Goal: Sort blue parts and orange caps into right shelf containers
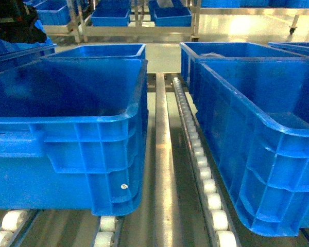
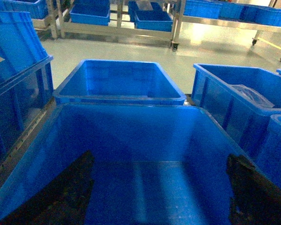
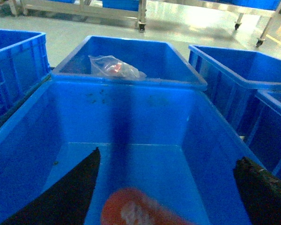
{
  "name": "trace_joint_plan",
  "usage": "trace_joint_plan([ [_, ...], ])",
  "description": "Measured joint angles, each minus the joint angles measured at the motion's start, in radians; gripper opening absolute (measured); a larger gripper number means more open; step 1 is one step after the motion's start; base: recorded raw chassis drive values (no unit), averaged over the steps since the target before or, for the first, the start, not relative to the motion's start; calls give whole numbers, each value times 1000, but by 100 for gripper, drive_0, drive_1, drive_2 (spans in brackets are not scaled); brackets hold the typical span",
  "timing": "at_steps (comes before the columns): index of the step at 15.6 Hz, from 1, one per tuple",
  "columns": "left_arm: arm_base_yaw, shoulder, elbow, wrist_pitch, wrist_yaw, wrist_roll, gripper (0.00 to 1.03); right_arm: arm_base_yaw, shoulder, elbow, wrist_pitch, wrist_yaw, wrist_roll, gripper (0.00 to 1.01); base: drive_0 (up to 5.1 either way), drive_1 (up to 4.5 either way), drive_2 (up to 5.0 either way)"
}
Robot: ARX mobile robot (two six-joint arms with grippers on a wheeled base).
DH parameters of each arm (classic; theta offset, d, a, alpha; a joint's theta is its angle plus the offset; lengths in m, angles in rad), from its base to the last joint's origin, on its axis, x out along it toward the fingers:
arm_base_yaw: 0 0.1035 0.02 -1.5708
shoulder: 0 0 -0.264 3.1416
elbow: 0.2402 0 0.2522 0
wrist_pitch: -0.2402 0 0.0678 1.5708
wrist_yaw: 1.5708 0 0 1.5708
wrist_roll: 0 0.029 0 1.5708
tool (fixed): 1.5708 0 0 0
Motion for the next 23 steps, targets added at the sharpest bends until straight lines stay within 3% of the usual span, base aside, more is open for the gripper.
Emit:
trace_joint_plan([
  [1, 0, -4, -15, -10, -16, 0, 96, 0, 1, 0, -2, 1, -3, 99, 0, 0, 0],
  [2, 0, -1, -18, -13, -19, 0, 99, 0, 0, 0, 5, 1, -4, 98, 0, 0, 0],
  [6, 0, -2, -19, -9, -20, 0, 98, 0, 0, 0, 3, 2, -7, 98, 0, 0, 0],
  [7, 1, -1, -26, 26, -35, 9, 96, 5, 3, -14, 66, -19, 5, 94, 0, 0, 0],
  [8, 10, -8, -68, 126, -62, 26, 87, 14, -8, -57, 157, -56, 34, 85, 0, 0, 0],
  [10, 27, -106, -245, 213, -80, 46, 63, 28, -111, -218, 237, -79, 71, 60, 0, 0, 0],
  [16, 24, -307, -491, 246, -80, 47, 9, 26, -314, -451, 253, -77, 81, 2, 0, 0, 0],
  [17, 25, -345, -526, 243, -80, 45, 1, 26, -347, -478, 247, -76, 84, 2, 0, 0, 0],
  [23, 25, -574, -675, 159, -80, 47, 2, 26, -565, -619, 175, -76, 85, 2, 0, 0, 0],
])
